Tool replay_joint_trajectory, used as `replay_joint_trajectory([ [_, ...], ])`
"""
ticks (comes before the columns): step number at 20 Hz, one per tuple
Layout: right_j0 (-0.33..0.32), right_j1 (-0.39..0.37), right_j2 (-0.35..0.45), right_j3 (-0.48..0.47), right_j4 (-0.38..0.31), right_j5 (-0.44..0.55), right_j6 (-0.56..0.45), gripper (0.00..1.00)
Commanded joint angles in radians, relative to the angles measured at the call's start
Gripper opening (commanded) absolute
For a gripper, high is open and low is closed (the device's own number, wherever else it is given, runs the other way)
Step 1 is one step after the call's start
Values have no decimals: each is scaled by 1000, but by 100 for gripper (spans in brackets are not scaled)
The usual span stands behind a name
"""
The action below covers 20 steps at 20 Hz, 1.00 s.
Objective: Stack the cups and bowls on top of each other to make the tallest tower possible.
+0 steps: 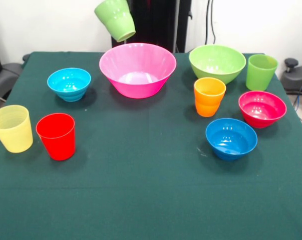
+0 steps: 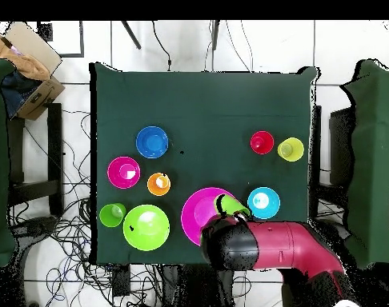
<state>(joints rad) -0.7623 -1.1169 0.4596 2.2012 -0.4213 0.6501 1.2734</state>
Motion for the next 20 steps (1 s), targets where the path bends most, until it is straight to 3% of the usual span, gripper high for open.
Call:
replay_joint_trajectory([
  [1, 57, 81, -43, 17, -77, -83, 133, 0],
  [14, 113, 91, -96, 7, -66, -87, 151, 0],
  [20, 157, 165, -166, 0, -125, -188, 199, 0],
])
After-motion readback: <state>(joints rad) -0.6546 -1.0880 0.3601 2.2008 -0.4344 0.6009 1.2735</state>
